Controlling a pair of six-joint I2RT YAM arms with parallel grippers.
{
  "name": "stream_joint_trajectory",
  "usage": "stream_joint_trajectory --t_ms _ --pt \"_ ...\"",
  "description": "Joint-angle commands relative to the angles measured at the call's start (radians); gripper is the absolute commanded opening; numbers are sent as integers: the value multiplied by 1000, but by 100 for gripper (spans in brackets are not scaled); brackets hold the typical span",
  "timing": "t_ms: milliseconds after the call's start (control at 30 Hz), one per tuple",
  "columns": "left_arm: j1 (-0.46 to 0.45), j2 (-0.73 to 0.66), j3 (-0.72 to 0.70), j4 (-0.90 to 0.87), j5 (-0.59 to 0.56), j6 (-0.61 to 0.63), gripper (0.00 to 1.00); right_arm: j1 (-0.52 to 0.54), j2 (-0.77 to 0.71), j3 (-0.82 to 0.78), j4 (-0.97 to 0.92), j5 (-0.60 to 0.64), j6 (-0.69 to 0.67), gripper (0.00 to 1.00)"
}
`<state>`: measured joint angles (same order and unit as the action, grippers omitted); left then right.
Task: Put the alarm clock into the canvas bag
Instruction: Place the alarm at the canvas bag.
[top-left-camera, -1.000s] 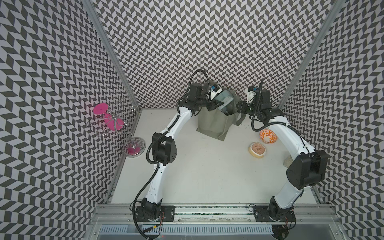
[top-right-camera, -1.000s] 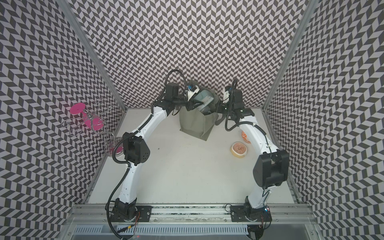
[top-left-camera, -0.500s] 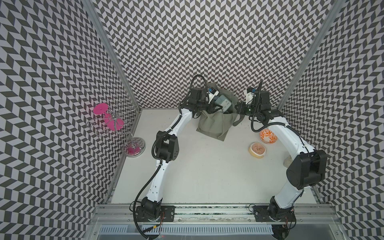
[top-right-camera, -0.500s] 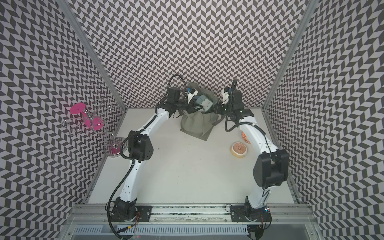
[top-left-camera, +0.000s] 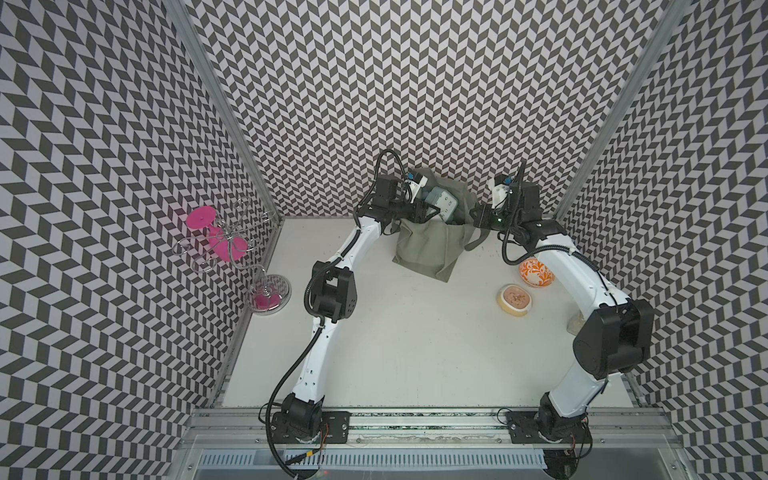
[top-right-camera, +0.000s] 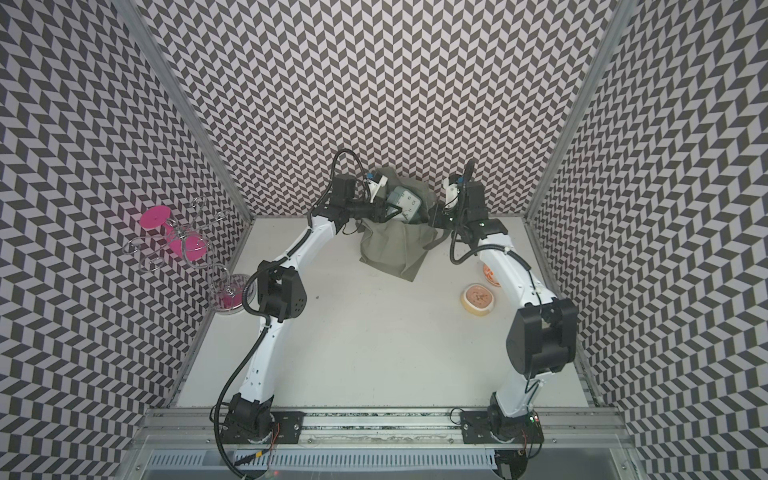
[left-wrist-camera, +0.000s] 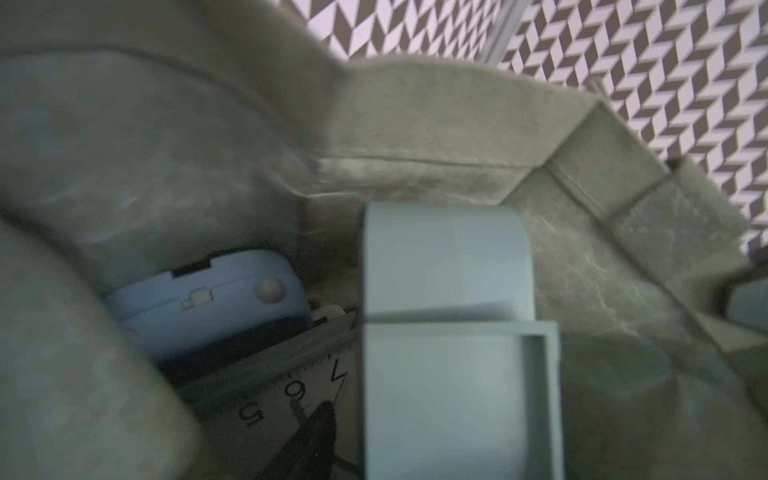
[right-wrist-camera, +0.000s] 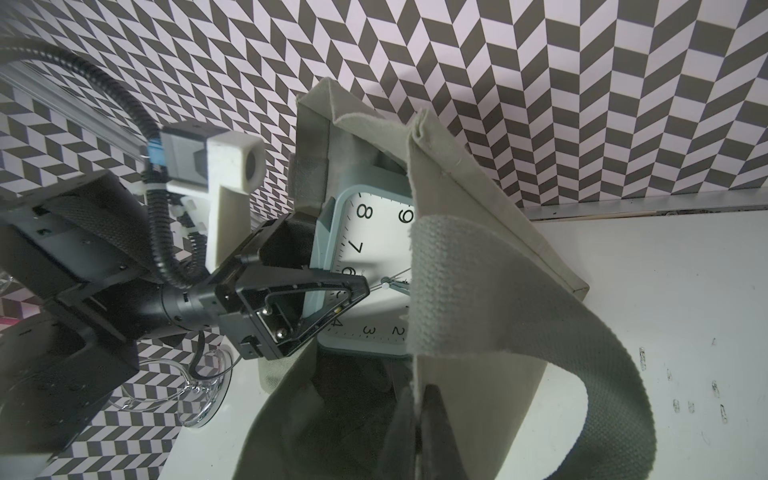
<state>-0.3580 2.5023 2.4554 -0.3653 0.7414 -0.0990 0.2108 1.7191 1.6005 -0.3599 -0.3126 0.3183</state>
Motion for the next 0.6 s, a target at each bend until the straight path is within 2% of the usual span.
stream_joint_trajectory --t_ms 0,100,167,333,567 --pt "19 -28 -27 -27 -83 13 77 -2 -71 4 122 -17 -4 0" --pt "21 -101 -42 -1 -113 13 86 -2 -72 8 122 -8 0 0" --pt "22 -152 -50 4 -124 16 98 -2 -69 15 121 -5 0 0" --pt "22 -303 -155 36 -189 27 99 -2 -64 22 119 -5 4 0" --pt "24 -488 -361 87 -439 33 99 -2 -81 19 120 -3 5 0"
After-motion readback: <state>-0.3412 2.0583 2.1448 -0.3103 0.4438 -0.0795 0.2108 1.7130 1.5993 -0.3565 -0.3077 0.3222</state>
